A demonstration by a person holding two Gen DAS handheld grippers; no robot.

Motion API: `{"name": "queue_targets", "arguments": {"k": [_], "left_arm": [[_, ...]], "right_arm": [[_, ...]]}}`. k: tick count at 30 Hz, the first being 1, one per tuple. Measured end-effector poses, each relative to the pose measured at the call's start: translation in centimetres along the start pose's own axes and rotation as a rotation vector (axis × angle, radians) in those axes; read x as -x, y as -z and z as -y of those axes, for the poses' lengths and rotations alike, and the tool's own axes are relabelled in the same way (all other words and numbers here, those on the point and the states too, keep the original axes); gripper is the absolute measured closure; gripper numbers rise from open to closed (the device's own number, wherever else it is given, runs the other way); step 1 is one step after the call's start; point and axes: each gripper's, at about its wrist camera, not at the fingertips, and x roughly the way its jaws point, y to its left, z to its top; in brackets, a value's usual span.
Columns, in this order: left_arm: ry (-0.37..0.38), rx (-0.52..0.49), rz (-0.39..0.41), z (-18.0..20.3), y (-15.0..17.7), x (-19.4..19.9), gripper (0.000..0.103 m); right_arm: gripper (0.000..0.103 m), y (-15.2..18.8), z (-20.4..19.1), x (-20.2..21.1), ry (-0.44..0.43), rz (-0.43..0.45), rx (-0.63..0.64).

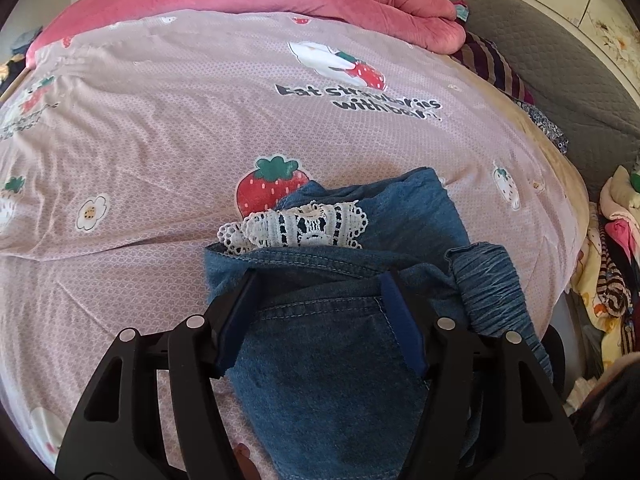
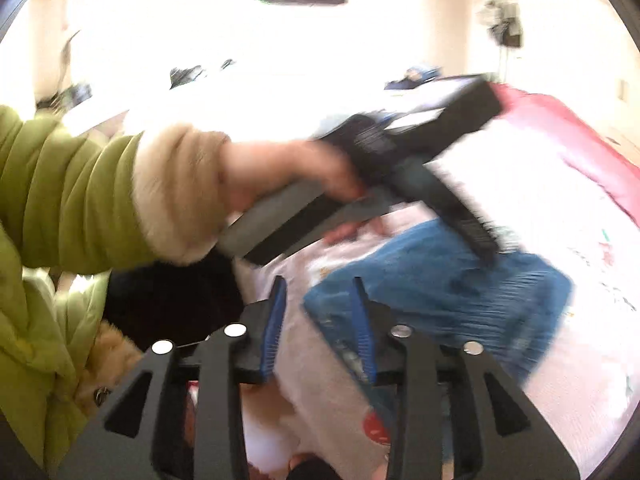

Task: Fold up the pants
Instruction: 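Release the pants and pull both grippers back from the folded bundle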

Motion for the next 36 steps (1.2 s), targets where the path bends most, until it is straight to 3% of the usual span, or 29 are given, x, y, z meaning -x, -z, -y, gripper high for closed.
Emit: {"name": "queue_targets", "arguments": {"k": [4,6,8,13,15,19,22,23,27,36], "left_arm": [[0.003,0.01,0.031,0.0,0.2,1.3,0.044],[-0.004,0.009,0.053,0.0,0.4,2.2,0.044],[-0.016,0.013,0.089,-0.2,0.8,3.7,0.042],[-0.072,0.029,0.155,-1.0,2.5,6.4,0.032],[-0.088,0.035,0.161,-1.3,3.4,6.9,0.03],[-0.148,0.042,0.181,-1.4,5.5,7.8,0.022],[-0.166,0.037,0.178,-0.9,6.7,7.8,0.018],[-0.172,0.035,0.175,-0.7,7.1,7.8,0.016],[-0.153,0.023,0.15,0.1,8.2,7.3,0.012],[-0.165,-0.007,0.113,1.3,8.8,5.2,0.01]], "right_arm": [[0.061,0.4,2.7,-0.4,0.103,-0.028,-0.134],[0.061,1.2,4.1,-1.7,0.162,-0.113,-0.206],[0.061,2.3,5.2,-2.9,0.164,-0.15,-0.297],[0.059,3.3,5.6,-0.9,0.098,-0.056,-0.41],[0.047,3.5,5.2,0.2,0.072,-0.014,-0.434],[0.032,3.1,5.3,3.5,0.118,0.082,-0.473],[0.012,3.2,6.2,5.6,0.166,0.145,-0.534],[0.01,3.2,6.5,6.1,0.187,0.156,-0.55],[0.007,3.3,7.8,5.8,0.288,0.112,-0.58],[0.006,3.2,11.8,1.6,0.343,0.052,-0.655]]}}
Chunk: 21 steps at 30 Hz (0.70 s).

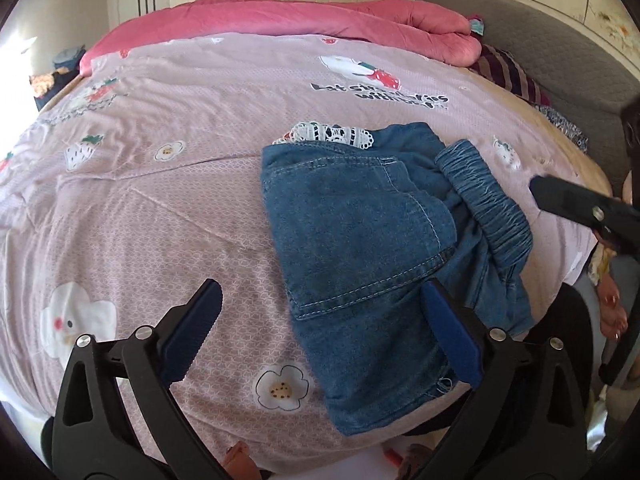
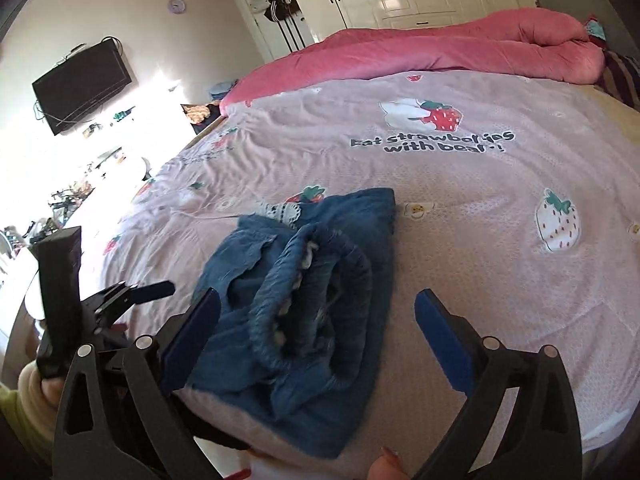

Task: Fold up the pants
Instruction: 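Release the pants and pull both grippers back from the folded bundle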

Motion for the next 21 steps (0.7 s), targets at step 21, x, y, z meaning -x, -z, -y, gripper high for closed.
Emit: {"name": "queue_targets", "arguments": {"k": [21], "left_arm": [[-0.001,0.012,-0.001,-0.1,0.4,-0.7,0.01]], "right_arm": [[0.005,1.1,1.4,-2.6,-0.009,-0.052,-0.057]]}}
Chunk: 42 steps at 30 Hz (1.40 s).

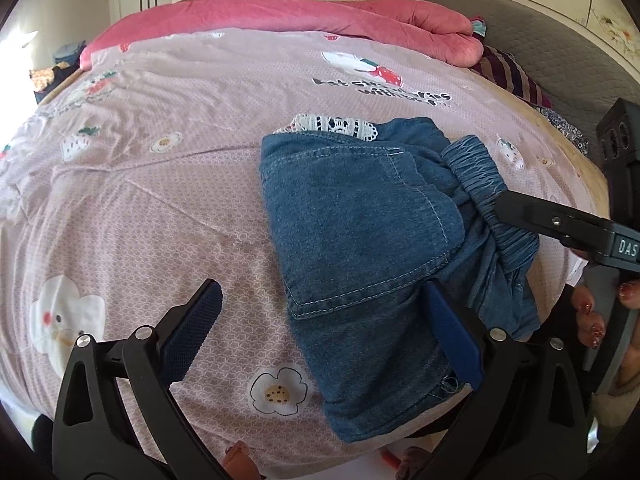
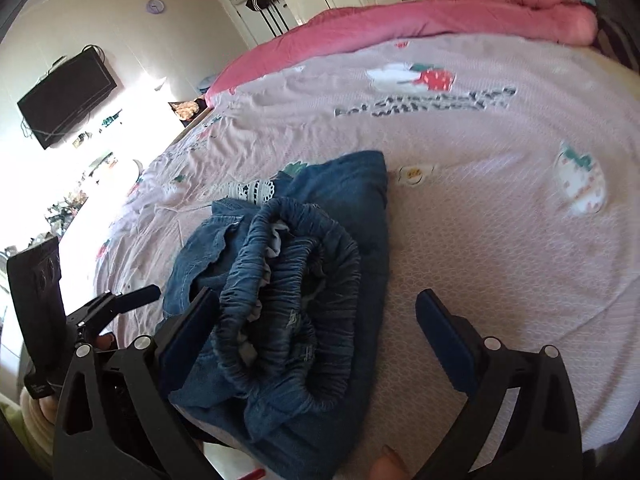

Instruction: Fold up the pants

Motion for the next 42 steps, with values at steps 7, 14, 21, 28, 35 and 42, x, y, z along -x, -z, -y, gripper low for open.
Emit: {"name": "queue_targets", "arguments": {"k": [7,14,21,28,35,42], "left_arm": [[-0.025,-0.01,-0.002,0.3,0.3,0.1,0.01],[-0.039,0.004,0.019,0.3,0.3,1.1,0.01],[-0.049,0.03,0.061,0.1,0.0,3.4,0.01],[-0.062,0.054,0.1,0.0,0.1,5.9,0.01],[-0.071,0.068,0.135,0.0,0.7,8.3,0.01],[-0.08,0.066,0.164,0.3,1.3,10.1,0.01]], "right_arm": [[0.005,0.0,-0.1,-0.6,0.028,-0.032,0.003],[0.005,0.2,0.0,-0.7,0.078,-0.039,0.003],[0.005,0.1,-1.0,1.1,0.086,0.01,0.031],[0.005,0.0,-2.6,4.4,0.075,0.082,0.059],[0.005,0.6,-4.9,7.2,0.111,0.141,0.127],[0.005,1.2,-6.3,9.4,0.129,0.194,0.161]]}}
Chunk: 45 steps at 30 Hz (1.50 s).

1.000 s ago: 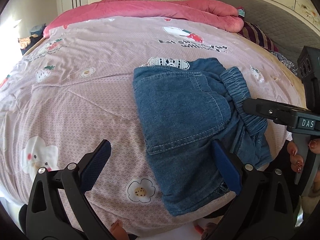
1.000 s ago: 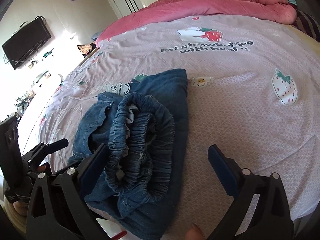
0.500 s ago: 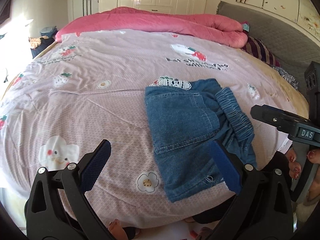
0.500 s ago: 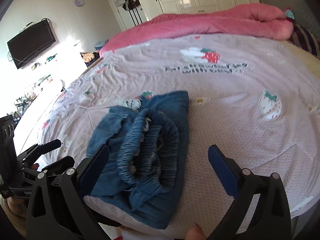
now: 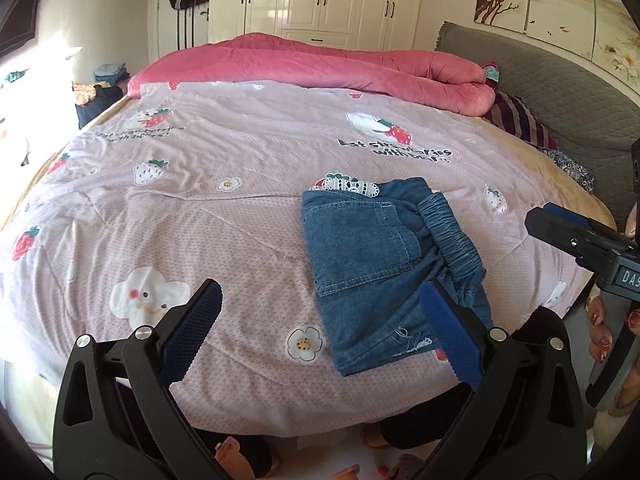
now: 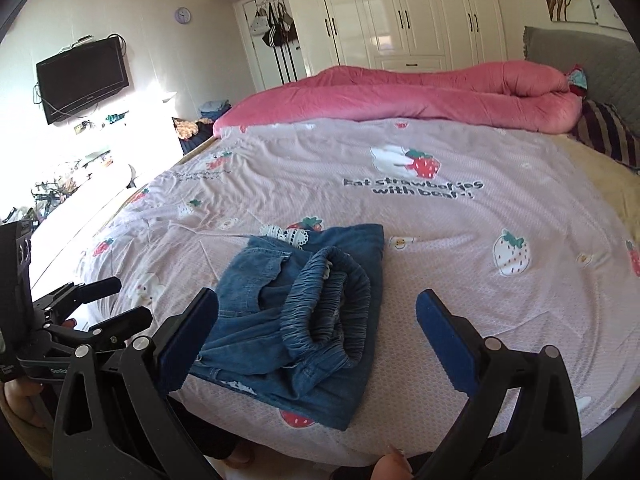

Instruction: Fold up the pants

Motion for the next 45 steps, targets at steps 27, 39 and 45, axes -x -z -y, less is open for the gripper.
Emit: {"name": "queue_targets", "arguments": {"k": [27,39,45], "left_arm": [[-0.02,0.034,0.003,-0.3,3.8,2.1,0.01],[-0.003,0.037,-0.048,0.3,6.7,1.8,0.01],[-0.001,0.062,-0.034,0.5,7.3,1.9,0.01]], "right_arm": [[0.005,3.6,-1.7,4.2,0.034,0.032,0.052],[0.005,6.0,-2.1,3.8,0.071,0.002,0.056],[0.005,7.4,-2.0,3.1,0.075,-0.025,0.043]]}}
